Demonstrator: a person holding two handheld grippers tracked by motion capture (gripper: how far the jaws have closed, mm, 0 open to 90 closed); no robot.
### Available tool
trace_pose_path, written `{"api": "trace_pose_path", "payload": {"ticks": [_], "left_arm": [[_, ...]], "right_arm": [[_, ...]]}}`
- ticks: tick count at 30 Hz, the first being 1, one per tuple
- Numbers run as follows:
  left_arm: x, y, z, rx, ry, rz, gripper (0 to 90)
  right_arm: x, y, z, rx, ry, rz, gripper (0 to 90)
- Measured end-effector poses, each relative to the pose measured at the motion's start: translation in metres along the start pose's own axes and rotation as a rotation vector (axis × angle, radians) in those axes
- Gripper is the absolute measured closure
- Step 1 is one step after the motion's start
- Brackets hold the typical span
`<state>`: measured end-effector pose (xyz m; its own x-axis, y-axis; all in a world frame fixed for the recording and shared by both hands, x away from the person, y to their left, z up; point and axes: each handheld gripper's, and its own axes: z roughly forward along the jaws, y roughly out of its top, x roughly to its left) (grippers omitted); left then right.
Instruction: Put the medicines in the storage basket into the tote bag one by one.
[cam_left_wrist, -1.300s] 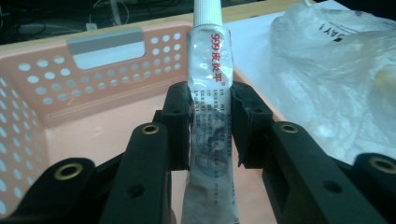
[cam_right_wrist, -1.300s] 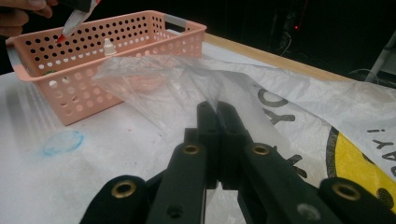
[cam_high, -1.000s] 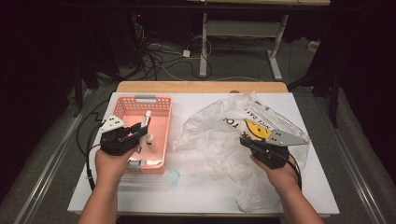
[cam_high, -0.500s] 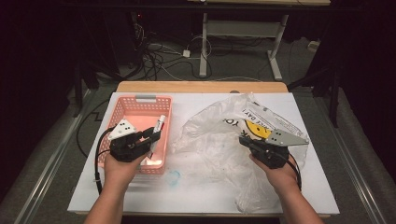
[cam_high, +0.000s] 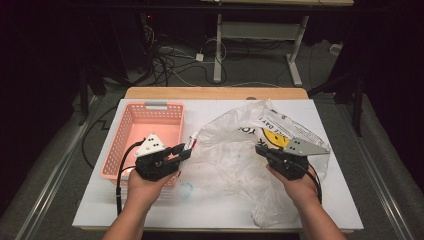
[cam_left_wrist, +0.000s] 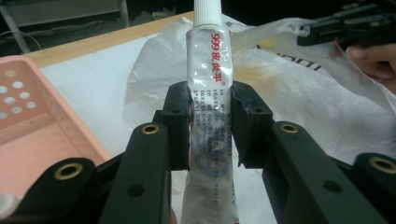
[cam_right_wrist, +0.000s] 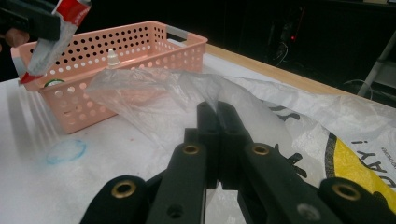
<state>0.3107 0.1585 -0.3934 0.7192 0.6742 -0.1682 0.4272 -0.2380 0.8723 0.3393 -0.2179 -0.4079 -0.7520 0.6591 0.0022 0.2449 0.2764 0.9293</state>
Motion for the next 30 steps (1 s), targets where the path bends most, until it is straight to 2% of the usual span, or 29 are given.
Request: {"api": "trace_pose_path", "payload": {"ticks": [15, 18, 22, 30], "left_arm": [[-0.024, -0.004, 0.024, 0.017, -0.057, 0.038, 68.1], [-0.030, -0.006, 0.031, 0.038, -0.065, 0.066, 68.1], [-0.035, -0.009, 0.041, 0.061, -0.080, 0.078, 68.2], [-0.039, -0.008, 0.065, 0.079, -0.091, 0.060, 68.1]], "right_arm": [[0.000, 0.004, -0.002, -0.024, -0.011, 0.011, 90.0], [0.000, 0.004, -0.002, -0.022, -0.012, 0.005, 90.0], [-0.001, 0.004, 0.000, -0.015, -0.013, 0.006, 90.0], [-0.001, 0.010, 0.004, -0.008, -0.015, 0.007, 90.0]]}}
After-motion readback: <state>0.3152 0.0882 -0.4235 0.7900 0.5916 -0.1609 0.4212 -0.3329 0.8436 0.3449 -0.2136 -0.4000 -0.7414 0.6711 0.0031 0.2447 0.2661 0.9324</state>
